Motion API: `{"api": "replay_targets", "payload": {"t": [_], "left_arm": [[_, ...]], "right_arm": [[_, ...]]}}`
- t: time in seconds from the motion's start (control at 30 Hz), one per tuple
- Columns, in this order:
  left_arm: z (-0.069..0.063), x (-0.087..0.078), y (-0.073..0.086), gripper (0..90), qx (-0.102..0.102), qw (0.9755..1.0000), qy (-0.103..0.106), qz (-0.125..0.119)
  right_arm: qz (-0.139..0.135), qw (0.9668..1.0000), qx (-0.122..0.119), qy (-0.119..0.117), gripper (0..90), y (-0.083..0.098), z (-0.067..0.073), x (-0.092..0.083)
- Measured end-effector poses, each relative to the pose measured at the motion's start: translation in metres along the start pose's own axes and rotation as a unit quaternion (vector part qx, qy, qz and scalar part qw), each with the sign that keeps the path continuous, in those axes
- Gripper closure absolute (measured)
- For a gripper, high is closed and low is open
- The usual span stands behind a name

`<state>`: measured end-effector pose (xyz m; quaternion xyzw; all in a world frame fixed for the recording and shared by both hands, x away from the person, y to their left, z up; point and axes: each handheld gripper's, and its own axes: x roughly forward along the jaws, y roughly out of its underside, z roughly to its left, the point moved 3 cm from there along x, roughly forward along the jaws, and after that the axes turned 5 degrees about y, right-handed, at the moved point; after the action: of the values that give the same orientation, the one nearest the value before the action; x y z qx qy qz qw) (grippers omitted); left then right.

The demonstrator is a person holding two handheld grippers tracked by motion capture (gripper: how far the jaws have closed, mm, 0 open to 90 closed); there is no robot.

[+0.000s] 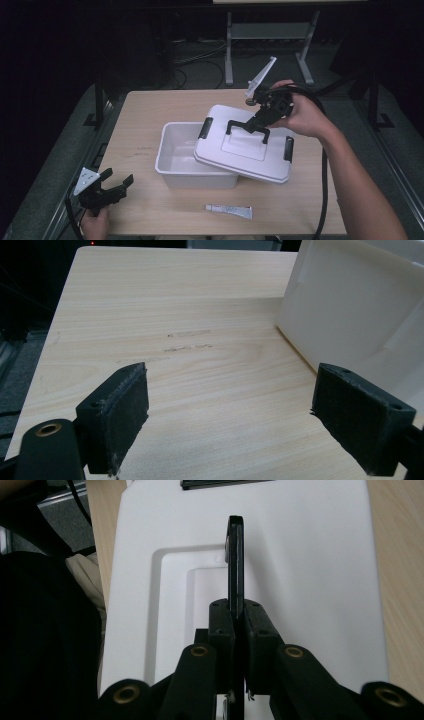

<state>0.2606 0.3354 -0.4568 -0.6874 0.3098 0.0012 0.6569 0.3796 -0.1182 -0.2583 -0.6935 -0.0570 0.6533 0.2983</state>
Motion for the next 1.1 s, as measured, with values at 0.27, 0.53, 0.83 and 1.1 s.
{"api": "replay_targets", "payload": {"t": [0.27,0.53,0.83,1.1], "left_arm": [[0.0,0.001,0.001,14.0,0.002,1.0,0.0,0.003],[-0.002,0.002,0.001,14.0,0.005,1.0,-0.002,0.005],[-0.002,0.003,0.001,14.0,0.007,1.0,-0.001,0.007],[-0.002,0.002,0.001,14.0,0.006,1.0,-0.003,0.007]], "right_arm": [[-0.008,0.9997,0.022,0.011,84.0,0.027,-0.003,-0.012],[-0.016,0.9982,0.054,0.02,84.0,0.062,-0.009,-0.021],[-0.014,0.9967,0.075,0.029,84.0,0.086,-0.011,-0.028],[-0.018,0.9945,0.096,0.038,84.0,0.108,-0.013,-0.034]]}}
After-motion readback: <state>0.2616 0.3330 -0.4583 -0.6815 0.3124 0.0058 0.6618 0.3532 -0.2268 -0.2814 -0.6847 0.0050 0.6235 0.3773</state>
